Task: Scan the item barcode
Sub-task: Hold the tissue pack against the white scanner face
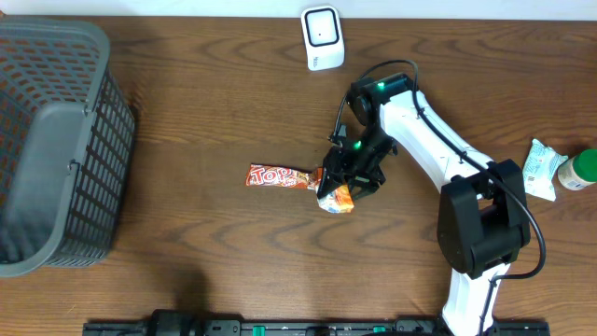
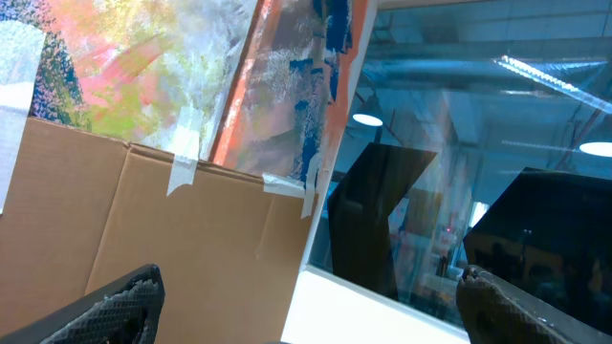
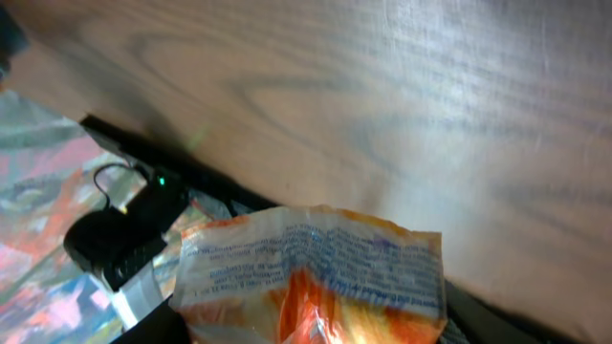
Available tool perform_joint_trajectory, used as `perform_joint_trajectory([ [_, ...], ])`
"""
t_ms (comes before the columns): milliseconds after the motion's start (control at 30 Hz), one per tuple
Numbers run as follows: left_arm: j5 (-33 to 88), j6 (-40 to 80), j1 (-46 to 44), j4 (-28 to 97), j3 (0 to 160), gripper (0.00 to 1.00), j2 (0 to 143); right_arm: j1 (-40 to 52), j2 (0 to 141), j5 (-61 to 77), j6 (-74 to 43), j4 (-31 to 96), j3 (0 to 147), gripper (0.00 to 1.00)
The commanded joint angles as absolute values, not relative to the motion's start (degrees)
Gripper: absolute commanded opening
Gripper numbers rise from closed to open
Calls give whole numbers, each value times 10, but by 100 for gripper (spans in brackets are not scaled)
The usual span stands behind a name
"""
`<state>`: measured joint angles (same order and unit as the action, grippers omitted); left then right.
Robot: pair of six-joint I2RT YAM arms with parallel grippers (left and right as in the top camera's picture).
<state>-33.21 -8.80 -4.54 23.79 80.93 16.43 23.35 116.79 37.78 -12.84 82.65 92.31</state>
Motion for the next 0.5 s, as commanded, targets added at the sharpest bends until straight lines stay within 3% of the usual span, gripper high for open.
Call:
perform_joint_trajectory([
  [0, -337, -85, -43, 236, 809, 98, 161, 229, 1174, 385, -128, 794, 931, 53],
  [267, -337, -85, -43, 236, 809, 98, 161, 228, 1174, 251, -135, 616, 931, 44],
  [467, -337, -85, -43, 236, 809, 98, 161, 225, 1174, 230, -139, 487, 931, 44],
])
